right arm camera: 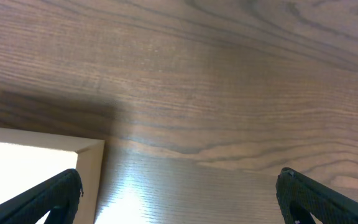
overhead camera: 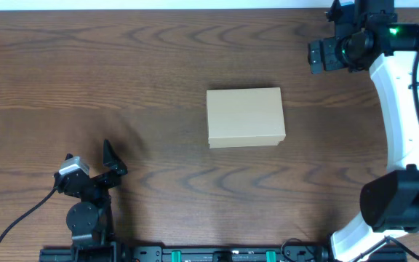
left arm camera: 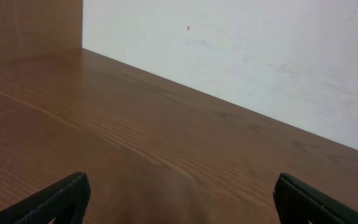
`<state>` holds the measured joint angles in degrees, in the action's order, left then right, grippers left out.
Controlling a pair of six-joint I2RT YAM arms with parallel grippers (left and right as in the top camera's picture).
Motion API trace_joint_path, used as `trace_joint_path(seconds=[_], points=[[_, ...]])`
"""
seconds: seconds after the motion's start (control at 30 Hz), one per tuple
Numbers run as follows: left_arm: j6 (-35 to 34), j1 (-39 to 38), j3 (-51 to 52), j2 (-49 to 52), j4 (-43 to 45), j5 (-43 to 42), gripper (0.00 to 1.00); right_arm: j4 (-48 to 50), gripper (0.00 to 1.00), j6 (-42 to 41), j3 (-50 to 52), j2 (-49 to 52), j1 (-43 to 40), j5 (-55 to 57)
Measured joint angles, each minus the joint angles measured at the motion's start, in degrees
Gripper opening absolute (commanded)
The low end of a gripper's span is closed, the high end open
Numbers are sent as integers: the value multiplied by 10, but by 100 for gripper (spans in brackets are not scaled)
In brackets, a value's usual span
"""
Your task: Pack container
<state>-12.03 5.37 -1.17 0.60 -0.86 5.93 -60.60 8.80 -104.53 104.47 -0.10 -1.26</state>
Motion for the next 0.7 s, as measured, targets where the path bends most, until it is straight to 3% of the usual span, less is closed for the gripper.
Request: trace_joint_path(seconds=[0.7], points=[[0, 0, 0, 0, -1, -2, 95, -23, 99, -2, 0, -1, 0, 9]])
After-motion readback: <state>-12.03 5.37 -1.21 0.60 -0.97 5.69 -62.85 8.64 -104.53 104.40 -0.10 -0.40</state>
